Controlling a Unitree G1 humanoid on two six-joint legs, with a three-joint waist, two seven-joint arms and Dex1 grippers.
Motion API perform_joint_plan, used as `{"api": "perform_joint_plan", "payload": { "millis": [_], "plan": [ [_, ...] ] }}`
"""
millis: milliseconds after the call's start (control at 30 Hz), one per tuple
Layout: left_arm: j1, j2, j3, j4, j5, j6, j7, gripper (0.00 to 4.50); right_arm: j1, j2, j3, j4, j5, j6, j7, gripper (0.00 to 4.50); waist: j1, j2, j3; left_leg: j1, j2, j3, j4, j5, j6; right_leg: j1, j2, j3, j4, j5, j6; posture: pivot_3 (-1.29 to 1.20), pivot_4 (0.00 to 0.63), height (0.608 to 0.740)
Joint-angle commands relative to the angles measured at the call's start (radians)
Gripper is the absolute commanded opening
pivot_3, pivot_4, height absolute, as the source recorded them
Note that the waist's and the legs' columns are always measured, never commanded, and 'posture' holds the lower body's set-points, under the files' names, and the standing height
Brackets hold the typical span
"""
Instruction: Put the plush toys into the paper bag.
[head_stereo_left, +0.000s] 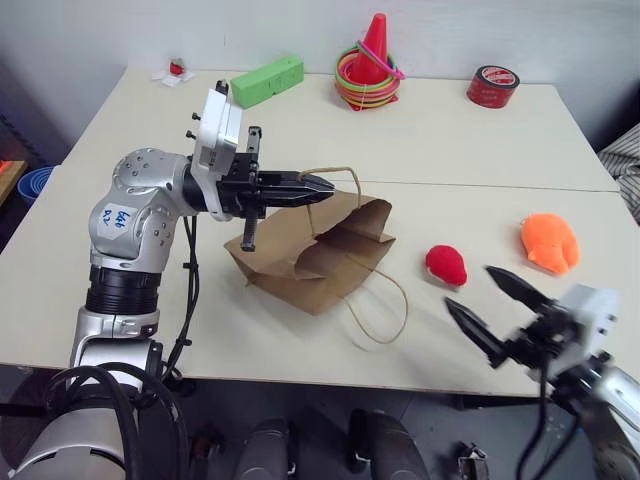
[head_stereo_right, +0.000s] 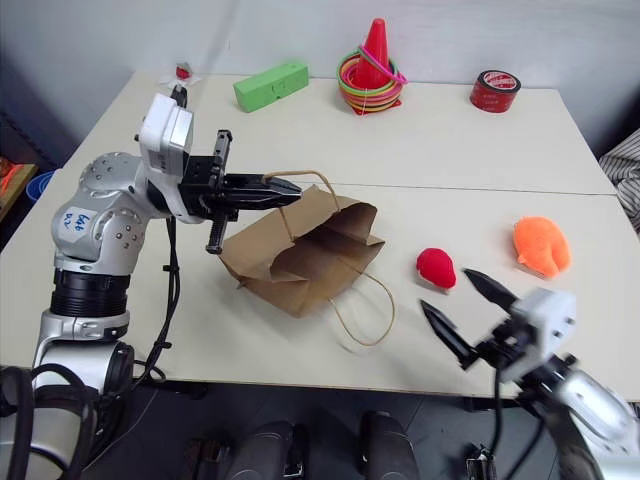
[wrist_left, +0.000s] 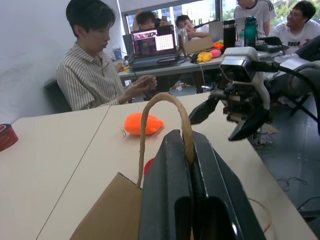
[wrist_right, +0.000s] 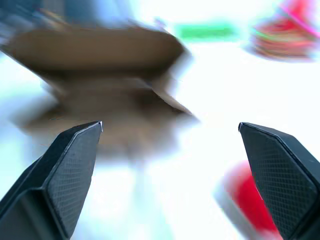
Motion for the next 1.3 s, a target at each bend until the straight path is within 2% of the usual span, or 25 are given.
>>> {"api": "perform_joint_plan", "payload": {
  "millis": [33,167,233,367,500,667,833,933,967,1000,1033,1133,1200,1267,1300],
  "plan": [
    [-0.025,0.013,0.012,-0.004,0.000,-0.021,-0.010,0.00,0.160,0.056,-0.156,0.062,-0.049,-0.137,0.002,4.46,0.002,0.000,0.000,0.000,0.000,0.000,0.000,0.000,0.000,0.000,0.000,0.000,0.000,0.000,0.000,0.00,0.150,0.740],
    [-0.019,0.022,0.013,-0.007,-0.001,-0.021,-0.021,0.00,0.254,0.088,-0.171,0.165,-0.136,-0.251,0.004,4.46,0.001,0.000,0.000,0.002,0.000,0.001,0.000,0.000,0.000,0.001,0.001,0.002,0.000,0.000,0.000,0.00,0.150,0.740],
    [-0.010,0.035,0.015,-0.012,0.002,-0.023,-0.025,0.00,0.220,0.051,-0.135,0.168,-0.155,-0.237,-0.004,4.46,-0.010,0.000,0.000,0.003,0.000,0.002,0.000,0.000,0.000,0.001,0.000,0.003,-0.001,0.000,0.000,0.00,0.150,0.740],
    [-0.010,0.042,0.014,-0.019,0.008,-0.023,-0.017,0.00,0.053,-0.042,-0.100,0.197,-0.162,-0.143,-0.079,4.46,-0.037,0.000,0.000,0.006,0.001,0.005,0.000,0.000,-0.001,0.000,-0.004,0.006,0.001,0.000,-0.001,0.00,0.150,0.740],
    [-0.010,0.043,0.010,-0.039,0.009,-0.014,-0.006,0.00,-0.214,-0.217,-0.055,0.350,-0.260,0.075,-0.218,4.46,-0.029,0.001,0.000,0.004,0.002,0.002,0.000,0.002,-0.003,-0.001,-0.004,0.003,0.002,-0.001,-0.003,0.00,0.150,0.740],
    [-0.011,0.042,0.010,-0.051,0.007,-0.008,0.006,0.00,-0.498,-0.365,0.065,0.676,-0.355,0.066,-0.201,4.46,-0.013,0.002,0.000,0.001,0.002,0.000,0.000,0.002,-0.003,-0.002,-0.003,0.001,0.002,-0.002,-0.003,0.00,0.150,0.740],
    [-0.008,0.036,0.007,-0.067,0.003,-0.004,0.018,0.00,-0.843,-0.424,0.261,1.128,-0.475,0.103,-0.160,4.46,-0.024,0.002,0.000,0.001,0.000,0.002,0.000,0.003,0.000,-0.001,-0.003,0.001,0.001,0.000,-0.001,0.00,0.150,0.740],
    [-0.006,0.030,0.007,-0.075,0.003,-0.002,0.027,0.00,-0.990,-0.431,0.313,1.364,-0.517,0.018,-0.140,3.54,-0.023,0.002,0.000,0.000,0.000,0.001,-0.001,0.003,0.000,-0.001,-0.004,0.001,0.002,0.000,-0.001,0.00,0.150,0.740],
    [-0.005,0.030,0.007,-0.078,0.003,-0.002,0.030,0.00,-1.022,-0.428,0.317,1.419,-0.519,-0.014,-0.133,3.08,-0.023,0.002,0.000,0.000,0.001,0.001,-0.001,0.003,0.000,-0.001,-0.004,0.000,0.001,0.000,-0.001,0.00,0.150,0.740],
    [-0.003,0.029,0.008,-0.082,0.002,0.000,0.034,0.00,-1.045,-0.428,0.326,1.462,-0.525,-0.028,-0.122,2.85,-0.024,0.002,0.000,0.000,0.001,0.001,-0.001,0.003,0.000,-0.001,-0.004,0.000,0.001,0.000,-0.001,0.00,0.150,0.740],
    [0.001,0.030,0.009,-0.087,0.001,0.002,0.037,0.00,-1.058,-0.430,0.334,1.494,-0.531,-0.061,-0.102,2.38,-0.024,0.002,0.000,0.000,0.001,0.001,-0.001,0.003,0.000,-0.001,-0.004,0.000,0.001,0.000,-0.001,0.00,0.150,0.740],
    [0.011,0.037,0.014,-0.106,-0.008,0.016,0.045,0.00,-1.071,-0.441,0.337,1.528,-0.526,-0.117,-0.041,1.43,-0.024,0.002,0.000,0.000,0.000,0.001,0.000,0.003,0.000,0.000,-0.004,0.000,0.000,0.000,0.000,0.00,0.150,0.740],
    [0.012,0.043,0.027,-0.113,-0.026,0.038,0.048,0.00,-1.046,-0.450,0.312,1.457,-0.463,-0.168,0.083,0.80,-0.025,0.002,0.000,0.000,0.000,0.001,0.000,0.003,0.000,0.000,-0.004,0.000,0.000,0.001,0.000,0.00,0.150,0.740],
    [0.010,0.055,0.042,-0.113,-0.056,0.077,0.040,0.00,-0.978,-0.456,0.288,1.270,-0.360,-0.200,0.256,0.27,-0.024,0.002,0.000,0.000,0.001,0.001,0.000,0.003,0.000,0.000,-0.004,0.000,0.001,0.001,0.000,0.00,0.150,0.740],
    [0.009,0.060,0.046,-0.109,-0.062,0.087,0.034,0.00,-0.930,-0.461,0.282,1.130,-0.294,-0.159,0.329,0.09,-0.024,0.003,0.001,0.000,0.001,0.001,0.000,0.003,0.000,0.000,-0.003,0.000,0.001,0.001,0.000,0.00,0.150,0.740]
  ]
}}
